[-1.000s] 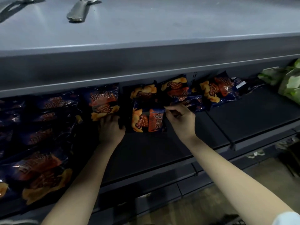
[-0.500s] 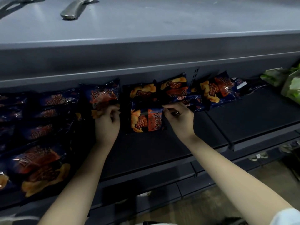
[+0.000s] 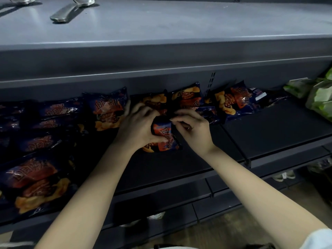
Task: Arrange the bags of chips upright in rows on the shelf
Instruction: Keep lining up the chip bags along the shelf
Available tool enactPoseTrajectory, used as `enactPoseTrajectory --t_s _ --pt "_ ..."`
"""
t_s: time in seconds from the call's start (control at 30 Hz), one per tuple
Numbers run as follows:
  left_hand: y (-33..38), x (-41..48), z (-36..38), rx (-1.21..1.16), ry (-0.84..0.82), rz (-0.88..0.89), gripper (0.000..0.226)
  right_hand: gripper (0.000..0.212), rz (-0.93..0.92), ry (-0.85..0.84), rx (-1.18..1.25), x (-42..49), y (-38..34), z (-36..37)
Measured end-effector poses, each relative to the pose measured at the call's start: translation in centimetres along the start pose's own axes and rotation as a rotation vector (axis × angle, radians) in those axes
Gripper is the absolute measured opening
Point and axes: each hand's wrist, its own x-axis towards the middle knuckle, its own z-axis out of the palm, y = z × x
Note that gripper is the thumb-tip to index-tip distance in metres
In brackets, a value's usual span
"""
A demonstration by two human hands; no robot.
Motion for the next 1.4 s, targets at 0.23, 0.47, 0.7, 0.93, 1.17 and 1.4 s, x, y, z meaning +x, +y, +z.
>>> enactPoseTrajectory --t_s 0.23,0.47,0.7,0.93,1.17,1.4 --pt "0.4 -0.2 -0.9 -0.019 -0.053 -0.152 0.075 0.028 0.13 -0.061 0.164 1.0 -1.7 0.5" --pt "-2.5 -3.3 0.7 -0.901 0.287 -0.735 0.045 0.075 0.619 -0.165 0.322 1.2 -2.0 1.5" --pt "-1.6 -6.6 2.2 -1.148 0.254 -0.801 0.054 0.054 0.623 -0.523 0.51 0.9 -2.8 5.6" --pt "-3.8 -9.6 1.3 -1.108 0.114 -0.715 0.058 0.031 0.619 -0.529 0.632 1.6 -3.4 8.0" --pt "-5.1 -10.5 2.1 -1.159 0.275 -0.751 0.046 0.037 0.684 -0.466 0.624 1.4 -3.5 10.9" --pt "-5.8 -10.3 3.6 -0.986 0.293 -0.834 0.057 0.04 0.738 -0.402 0.519 1.1 -3.1 13.3"
